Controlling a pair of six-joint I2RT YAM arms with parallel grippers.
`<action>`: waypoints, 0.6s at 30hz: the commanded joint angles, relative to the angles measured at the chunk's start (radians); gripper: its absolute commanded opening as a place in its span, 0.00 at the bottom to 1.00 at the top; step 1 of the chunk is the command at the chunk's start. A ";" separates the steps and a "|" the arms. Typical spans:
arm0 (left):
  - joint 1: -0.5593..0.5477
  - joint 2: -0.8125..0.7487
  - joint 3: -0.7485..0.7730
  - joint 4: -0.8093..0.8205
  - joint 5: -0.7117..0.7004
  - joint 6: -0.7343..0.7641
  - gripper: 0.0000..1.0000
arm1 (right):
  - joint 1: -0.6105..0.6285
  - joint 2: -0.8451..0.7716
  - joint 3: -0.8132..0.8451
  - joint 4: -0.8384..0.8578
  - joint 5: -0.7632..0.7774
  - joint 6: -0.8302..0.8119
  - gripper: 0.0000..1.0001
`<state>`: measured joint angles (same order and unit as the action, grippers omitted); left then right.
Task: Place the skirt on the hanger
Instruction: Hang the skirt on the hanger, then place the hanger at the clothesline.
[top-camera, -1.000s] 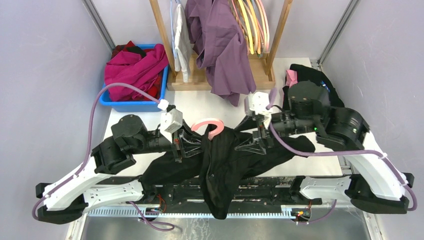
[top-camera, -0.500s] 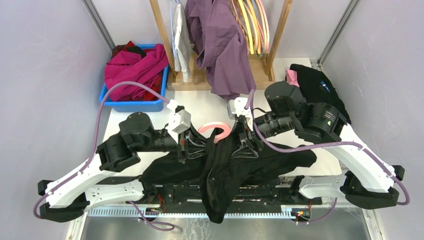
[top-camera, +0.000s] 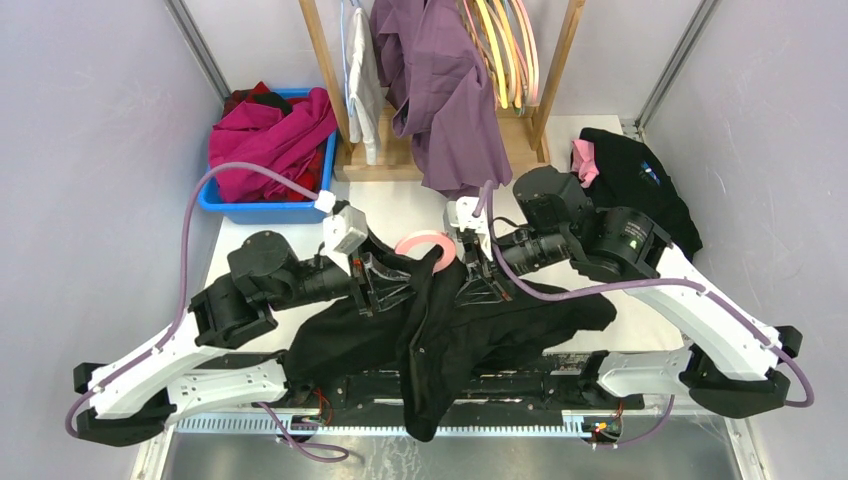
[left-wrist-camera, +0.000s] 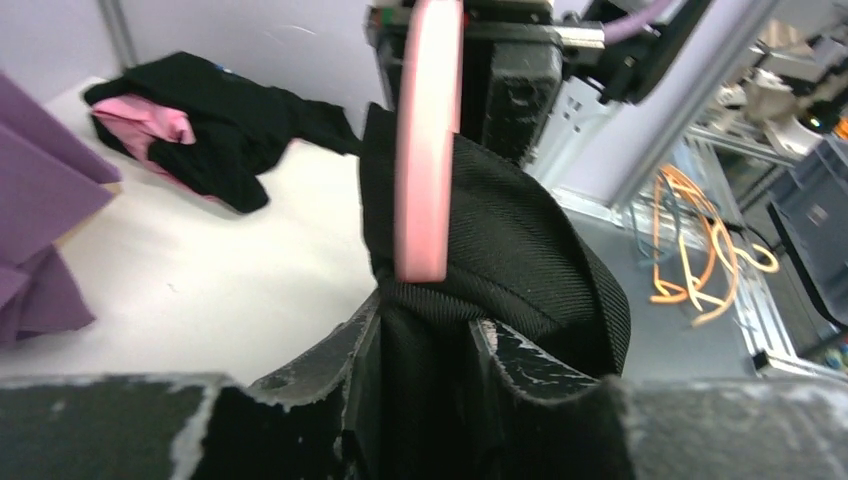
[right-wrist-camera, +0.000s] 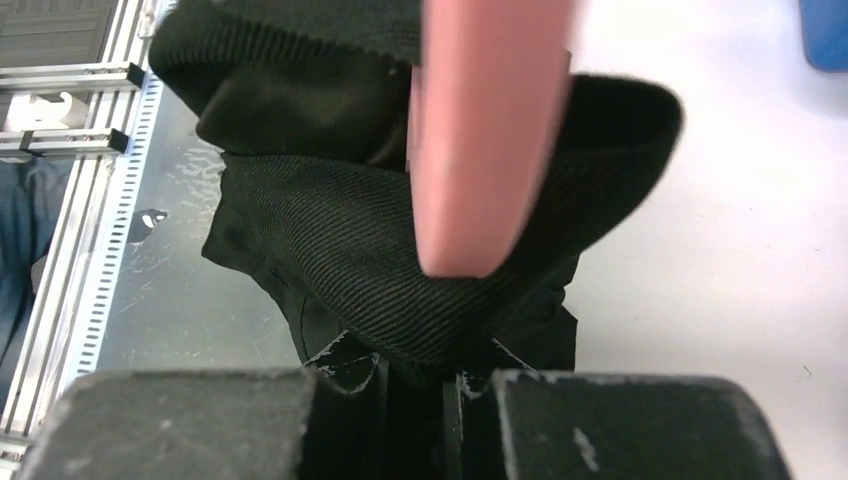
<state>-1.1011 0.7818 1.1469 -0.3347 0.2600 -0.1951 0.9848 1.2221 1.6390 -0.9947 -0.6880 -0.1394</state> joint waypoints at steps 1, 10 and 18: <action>0.007 -0.034 0.031 0.176 -0.247 0.001 0.40 | 0.014 -0.074 -0.036 0.075 0.013 0.040 0.01; 0.007 -0.034 0.047 0.091 -0.421 0.016 0.57 | 0.013 -0.145 -0.074 0.166 0.173 0.089 0.01; 0.008 -0.050 0.059 0.040 -0.448 0.018 0.64 | 0.012 -0.200 -0.055 0.160 0.417 0.102 0.01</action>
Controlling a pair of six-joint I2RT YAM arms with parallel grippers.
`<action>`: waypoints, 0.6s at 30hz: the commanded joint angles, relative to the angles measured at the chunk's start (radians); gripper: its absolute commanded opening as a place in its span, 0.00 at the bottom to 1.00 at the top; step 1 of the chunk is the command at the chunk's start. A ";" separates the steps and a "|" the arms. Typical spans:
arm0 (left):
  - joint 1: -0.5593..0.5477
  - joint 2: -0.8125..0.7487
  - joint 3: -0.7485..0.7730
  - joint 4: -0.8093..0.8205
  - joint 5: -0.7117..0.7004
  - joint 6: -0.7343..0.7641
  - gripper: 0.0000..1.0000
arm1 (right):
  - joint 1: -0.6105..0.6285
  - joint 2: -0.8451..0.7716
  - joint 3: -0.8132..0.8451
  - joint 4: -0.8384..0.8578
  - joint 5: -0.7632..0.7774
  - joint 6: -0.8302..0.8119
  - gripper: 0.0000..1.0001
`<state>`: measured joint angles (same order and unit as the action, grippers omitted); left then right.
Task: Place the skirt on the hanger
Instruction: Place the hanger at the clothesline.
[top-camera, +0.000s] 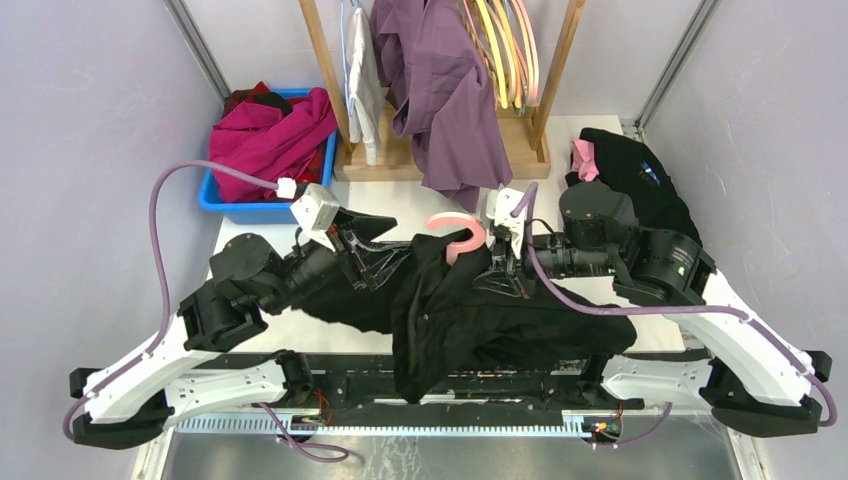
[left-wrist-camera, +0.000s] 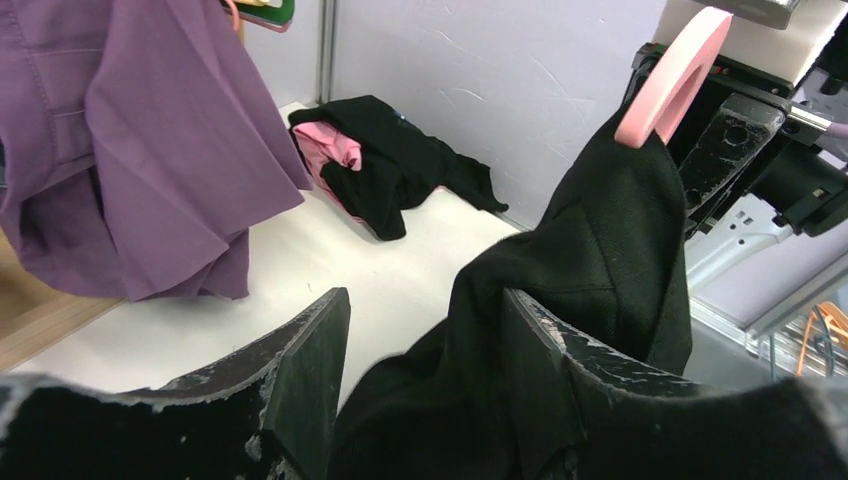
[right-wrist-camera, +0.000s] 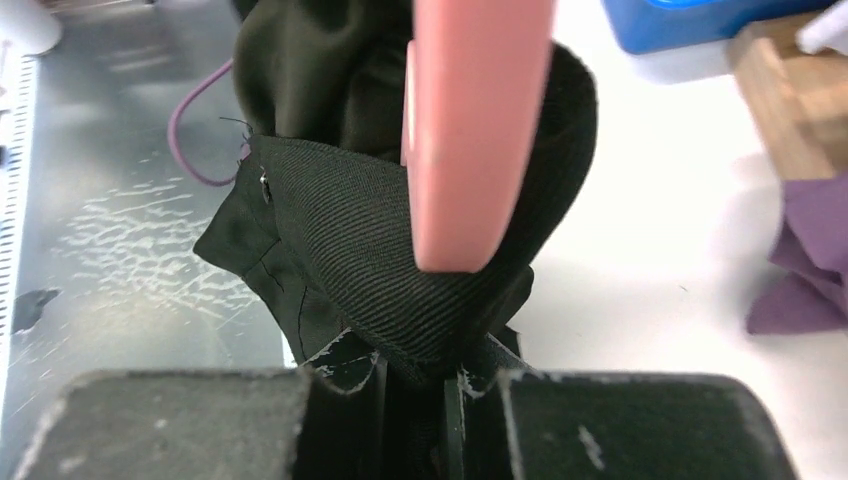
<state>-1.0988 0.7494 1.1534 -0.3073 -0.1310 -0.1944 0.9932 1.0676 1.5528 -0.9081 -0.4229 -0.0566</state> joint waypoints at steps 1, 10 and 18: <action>0.005 -0.023 0.056 0.009 -0.057 0.016 0.65 | 0.002 -0.048 0.044 0.057 0.182 0.015 0.01; 0.005 -0.017 0.104 -0.047 -0.111 -0.015 0.89 | 0.002 -0.018 0.188 -0.085 0.500 -0.001 0.01; 0.005 -0.023 0.099 -0.060 -0.165 -0.027 0.92 | -0.009 0.034 0.236 -0.261 0.805 0.004 0.01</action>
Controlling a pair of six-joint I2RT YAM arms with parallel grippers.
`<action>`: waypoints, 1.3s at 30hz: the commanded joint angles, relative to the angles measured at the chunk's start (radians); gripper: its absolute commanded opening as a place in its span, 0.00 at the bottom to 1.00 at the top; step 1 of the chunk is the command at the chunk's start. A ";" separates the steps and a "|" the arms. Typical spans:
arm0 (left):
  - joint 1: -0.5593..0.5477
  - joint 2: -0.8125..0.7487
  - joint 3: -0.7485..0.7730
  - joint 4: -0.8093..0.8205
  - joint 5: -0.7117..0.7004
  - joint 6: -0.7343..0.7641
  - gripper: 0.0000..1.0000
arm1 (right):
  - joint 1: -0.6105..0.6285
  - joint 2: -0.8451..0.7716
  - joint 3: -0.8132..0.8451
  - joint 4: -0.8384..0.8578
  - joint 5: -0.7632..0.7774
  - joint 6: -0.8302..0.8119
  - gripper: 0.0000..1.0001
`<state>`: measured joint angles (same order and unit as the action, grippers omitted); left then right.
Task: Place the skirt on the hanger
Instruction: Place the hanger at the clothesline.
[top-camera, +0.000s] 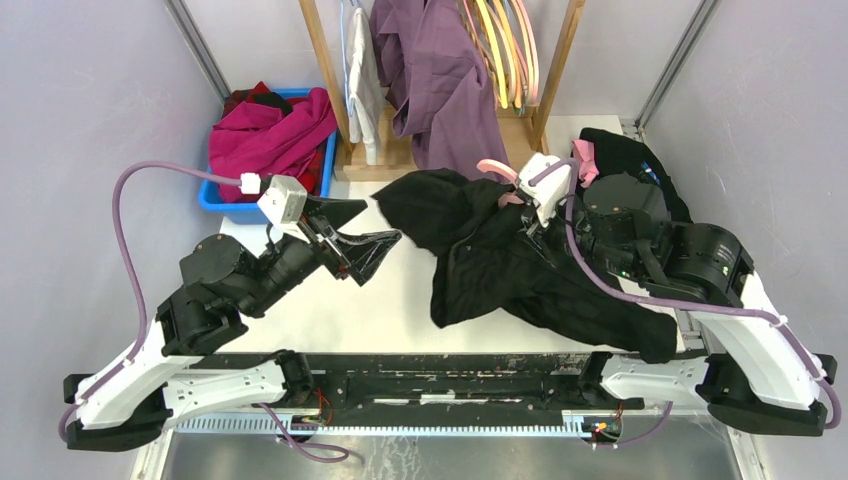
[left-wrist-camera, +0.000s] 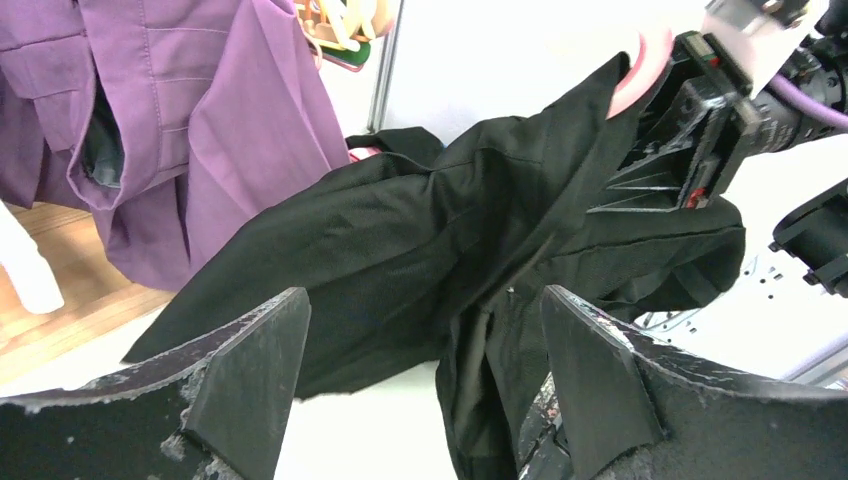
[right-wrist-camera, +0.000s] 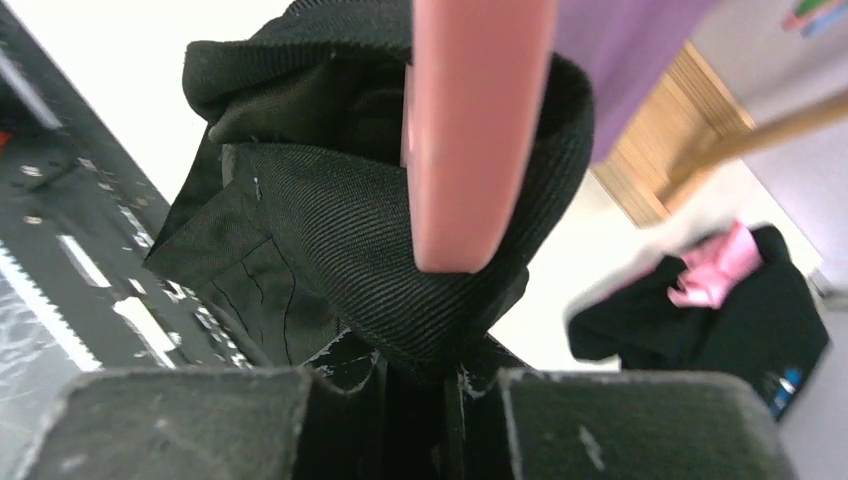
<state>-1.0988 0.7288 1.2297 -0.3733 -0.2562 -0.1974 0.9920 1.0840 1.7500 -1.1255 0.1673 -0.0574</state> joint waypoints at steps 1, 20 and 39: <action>0.005 -0.001 0.025 0.003 -0.040 -0.021 0.92 | -0.014 0.018 0.037 -0.060 0.234 0.010 0.01; 0.005 0.063 0.018 0.014 0.009 -0.043 0.92 | -0.070 -0.007 0.082 -0.293 0.462 0.261 0.01; 0.006 0.115 0.003 -0.075 -0.092 -0.055 0.93 | -0.073 0.017 0.226 -0.259 0.697 0.294 0.01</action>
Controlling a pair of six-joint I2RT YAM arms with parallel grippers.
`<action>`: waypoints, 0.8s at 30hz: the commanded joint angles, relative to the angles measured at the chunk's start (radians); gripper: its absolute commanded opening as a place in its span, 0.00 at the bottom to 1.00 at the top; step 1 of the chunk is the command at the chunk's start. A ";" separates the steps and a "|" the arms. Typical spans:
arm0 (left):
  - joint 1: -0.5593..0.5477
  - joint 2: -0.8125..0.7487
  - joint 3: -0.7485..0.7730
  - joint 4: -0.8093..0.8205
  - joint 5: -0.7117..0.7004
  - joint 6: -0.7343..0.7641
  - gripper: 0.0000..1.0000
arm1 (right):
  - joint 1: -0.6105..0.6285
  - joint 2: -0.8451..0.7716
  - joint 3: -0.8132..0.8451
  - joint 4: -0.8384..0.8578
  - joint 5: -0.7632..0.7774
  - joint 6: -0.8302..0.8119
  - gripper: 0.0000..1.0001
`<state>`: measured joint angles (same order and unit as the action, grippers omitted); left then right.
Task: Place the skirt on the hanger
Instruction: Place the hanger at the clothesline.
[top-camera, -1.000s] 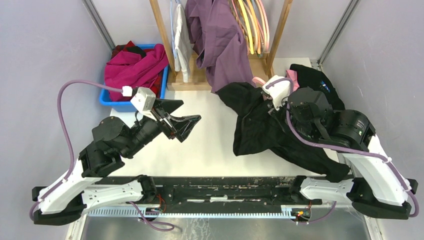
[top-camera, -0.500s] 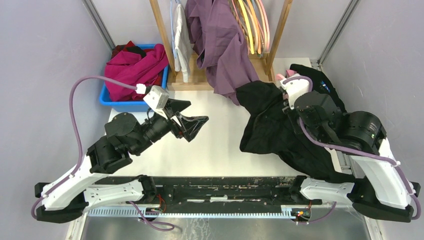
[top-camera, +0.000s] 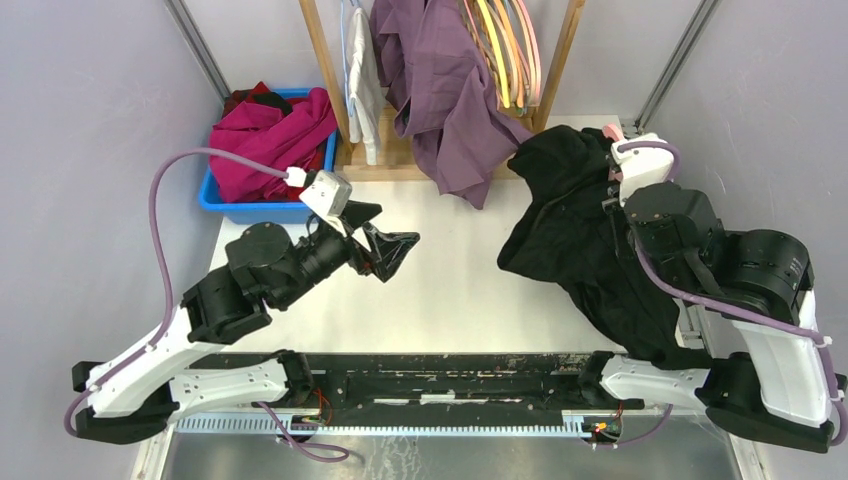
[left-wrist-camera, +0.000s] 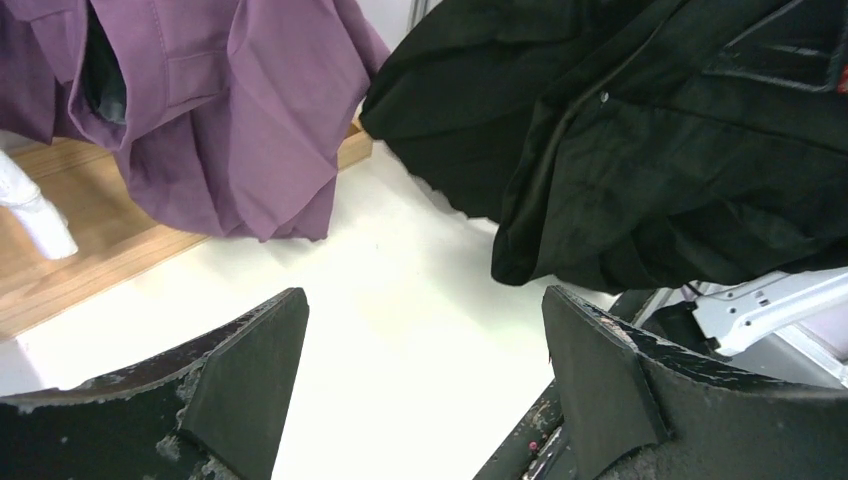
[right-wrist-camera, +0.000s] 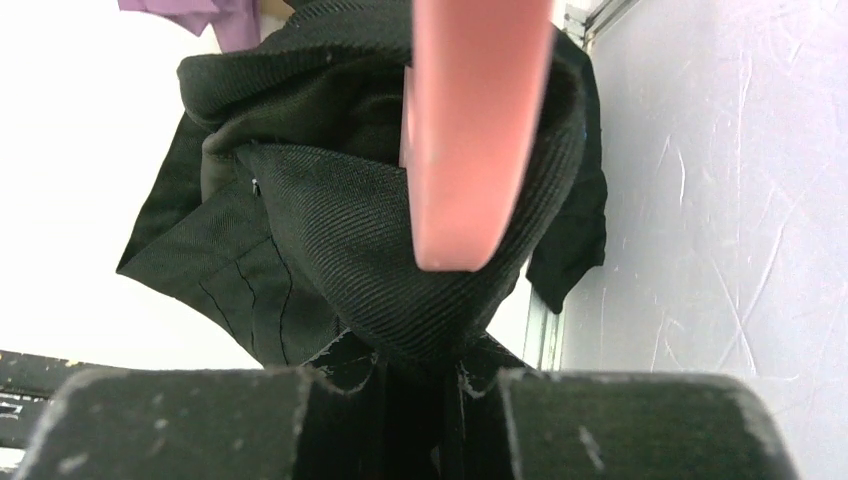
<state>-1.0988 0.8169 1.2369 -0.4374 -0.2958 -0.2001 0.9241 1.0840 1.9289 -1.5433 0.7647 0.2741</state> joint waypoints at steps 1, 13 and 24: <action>0.005 0.036 -0.010 -0.013 -0.053 -0.055 0.93 | -0.009 0.035 0.062 0.170 0.097 -0.050 0.01; 0.008 0.239 0.054 -0.052 -0.177 -0.017 0.99 | -0.300 0.176 0.158 0.346 -0.202 -0.175 0.01; 0.123 0.539 0.226 -0.188 -0.548 0.102 0.99 | -0.601 0.245 0.173 0.388 -0.583 -0.176 0.01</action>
<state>-1.0183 1.3056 1.4097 -0.5819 -0.6598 -0.1661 0.3969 1.3338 2.0647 -1.2720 0.3294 0.1066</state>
